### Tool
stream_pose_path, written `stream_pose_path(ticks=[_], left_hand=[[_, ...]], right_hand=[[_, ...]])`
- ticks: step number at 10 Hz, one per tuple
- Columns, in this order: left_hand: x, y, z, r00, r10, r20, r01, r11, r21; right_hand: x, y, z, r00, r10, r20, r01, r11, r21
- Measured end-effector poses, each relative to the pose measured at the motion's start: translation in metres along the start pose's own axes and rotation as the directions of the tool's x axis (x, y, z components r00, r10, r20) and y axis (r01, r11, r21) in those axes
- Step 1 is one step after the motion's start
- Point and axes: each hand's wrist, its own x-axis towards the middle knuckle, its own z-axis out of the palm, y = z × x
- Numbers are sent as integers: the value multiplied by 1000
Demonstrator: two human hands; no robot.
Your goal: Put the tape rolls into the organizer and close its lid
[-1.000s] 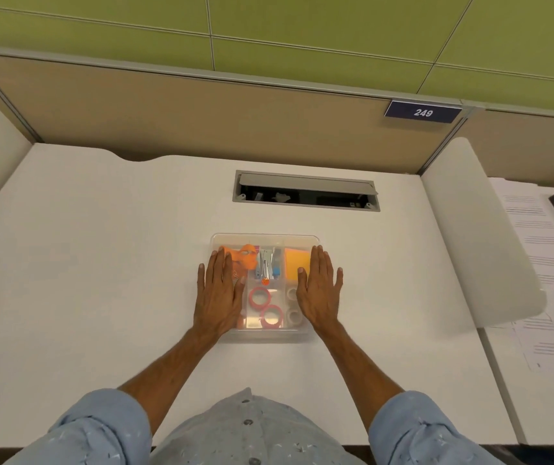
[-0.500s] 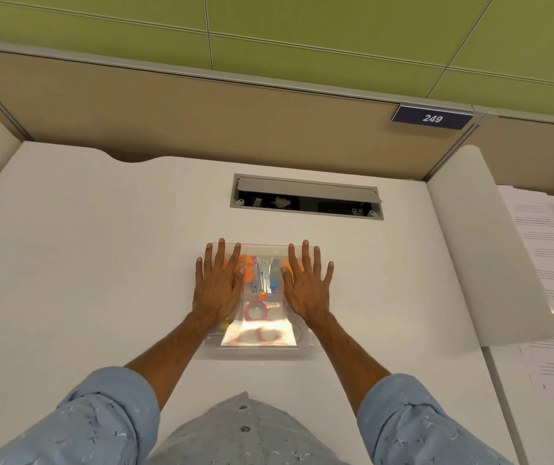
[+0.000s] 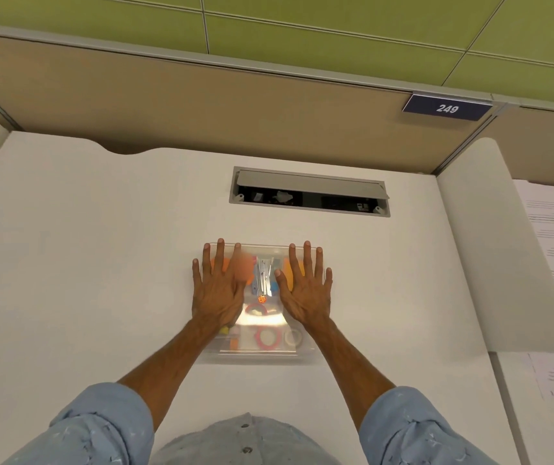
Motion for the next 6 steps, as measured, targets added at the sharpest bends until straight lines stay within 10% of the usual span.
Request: stream_pose_path(ticks=[6], left_hand=[[-32,20,-32,988,140,-65,-127,977,170]], right_hand=[[-42,-15,-40,996,-72,-53,63,988,-144]])
